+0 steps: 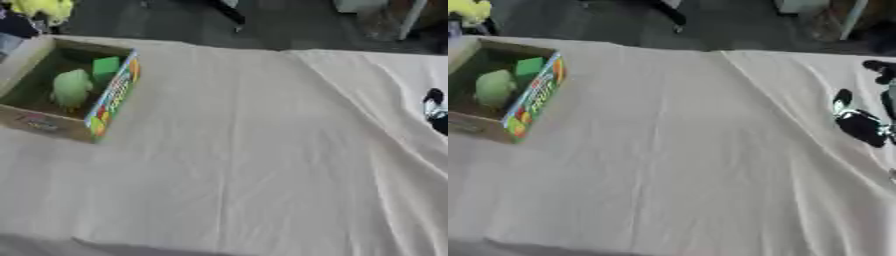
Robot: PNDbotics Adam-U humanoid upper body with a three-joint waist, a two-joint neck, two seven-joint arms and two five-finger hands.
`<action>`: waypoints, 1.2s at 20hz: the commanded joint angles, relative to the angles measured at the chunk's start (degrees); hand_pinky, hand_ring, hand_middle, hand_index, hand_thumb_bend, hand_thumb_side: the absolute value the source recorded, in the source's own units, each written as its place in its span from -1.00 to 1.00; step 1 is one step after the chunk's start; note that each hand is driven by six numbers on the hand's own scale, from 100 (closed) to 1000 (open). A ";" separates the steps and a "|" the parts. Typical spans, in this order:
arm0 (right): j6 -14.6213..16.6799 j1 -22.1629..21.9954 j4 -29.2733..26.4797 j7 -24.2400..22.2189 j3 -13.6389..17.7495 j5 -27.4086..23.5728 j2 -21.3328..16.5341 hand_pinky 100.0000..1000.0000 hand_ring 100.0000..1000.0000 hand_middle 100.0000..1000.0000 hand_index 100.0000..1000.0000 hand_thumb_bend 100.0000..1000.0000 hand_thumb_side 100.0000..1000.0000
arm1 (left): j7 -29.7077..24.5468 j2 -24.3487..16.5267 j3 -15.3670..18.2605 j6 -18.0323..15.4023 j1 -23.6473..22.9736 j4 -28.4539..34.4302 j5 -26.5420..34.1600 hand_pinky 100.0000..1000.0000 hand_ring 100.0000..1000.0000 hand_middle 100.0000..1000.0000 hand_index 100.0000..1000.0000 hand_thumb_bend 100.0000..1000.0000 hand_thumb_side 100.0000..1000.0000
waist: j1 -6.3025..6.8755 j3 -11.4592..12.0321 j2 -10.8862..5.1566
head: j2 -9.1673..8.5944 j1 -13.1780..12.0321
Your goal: Pick up the objects with one hand, pass them to the other hand, and then place them into the box on the other side of the table.
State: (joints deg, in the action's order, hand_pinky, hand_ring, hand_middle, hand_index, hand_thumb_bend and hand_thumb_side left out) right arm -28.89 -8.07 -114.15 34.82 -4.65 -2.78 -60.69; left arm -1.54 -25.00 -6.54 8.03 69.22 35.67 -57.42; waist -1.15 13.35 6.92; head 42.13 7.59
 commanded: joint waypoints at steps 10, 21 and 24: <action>-16.18 0.60 -0.44 17.15 2.14 -0.24 -0.91 0.60 0.68 0.71 0.78 -1.00 -0.56 | -3.93 0.05 2.06 0.28 -0.08 -1.76 -5.36 0.69 0.60 0.54 0.69 0.13 0.47 | -0.20 -0.01 -0.37 | -0.66 1.22; -15.27 0.46 -0.44 17.15 5.69 -1.18 -1.60 0.58 0.67 0.70 0.79 -1.00 -0.40 | 4.01 -5.32 2.33 1.36 -3.24 14.80 23.48 0.83 0.59 0.67 0.78 -1.00 0.54 | -0.67 0.02 -0.90 | -0.99 6.14; -14.23 0.65 -0.44 17.15 8.66 -1.82 -2.69 0.58 0.66 0.71 0.79 -1.00 -0.42 | 9.23 -8.35 2.06 1.49 -5.93 24.74 42.00 0.85 0.59 0.67 0.80 -1.00 0.39 | -0.96 -0.31 -0.98 | -1.04 7.10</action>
State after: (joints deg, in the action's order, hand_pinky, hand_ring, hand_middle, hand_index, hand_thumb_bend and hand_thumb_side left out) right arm -27.78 -8.00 -114.16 35.92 1.96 -4.26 -60.64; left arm 5.67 -30.44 -4.63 9.46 62.38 55.83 -22.16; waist -2.20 13.03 7.13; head 41.63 14.24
